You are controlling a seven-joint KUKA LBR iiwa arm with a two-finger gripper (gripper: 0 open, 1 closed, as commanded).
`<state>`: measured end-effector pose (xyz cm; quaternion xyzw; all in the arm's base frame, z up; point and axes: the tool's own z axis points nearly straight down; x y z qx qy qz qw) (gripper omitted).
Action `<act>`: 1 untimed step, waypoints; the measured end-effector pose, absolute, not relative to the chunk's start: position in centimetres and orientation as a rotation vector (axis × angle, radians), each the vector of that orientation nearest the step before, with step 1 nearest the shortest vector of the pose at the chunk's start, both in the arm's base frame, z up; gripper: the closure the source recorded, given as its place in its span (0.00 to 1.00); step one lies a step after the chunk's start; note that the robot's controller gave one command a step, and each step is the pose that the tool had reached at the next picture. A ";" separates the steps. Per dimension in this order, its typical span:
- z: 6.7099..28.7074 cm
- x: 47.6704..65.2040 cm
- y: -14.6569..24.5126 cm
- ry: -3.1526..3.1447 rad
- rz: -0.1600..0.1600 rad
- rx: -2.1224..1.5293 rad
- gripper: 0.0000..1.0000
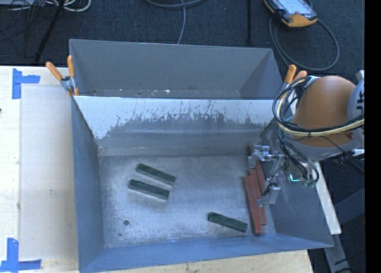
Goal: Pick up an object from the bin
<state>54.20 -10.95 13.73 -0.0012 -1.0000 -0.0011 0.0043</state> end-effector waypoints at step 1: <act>14.1 54.4 -10.9 -3.140 -0.001 0.001 0.00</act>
Offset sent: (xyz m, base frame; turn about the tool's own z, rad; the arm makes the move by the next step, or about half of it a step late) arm -0.0454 0.0233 -0.0543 0.1423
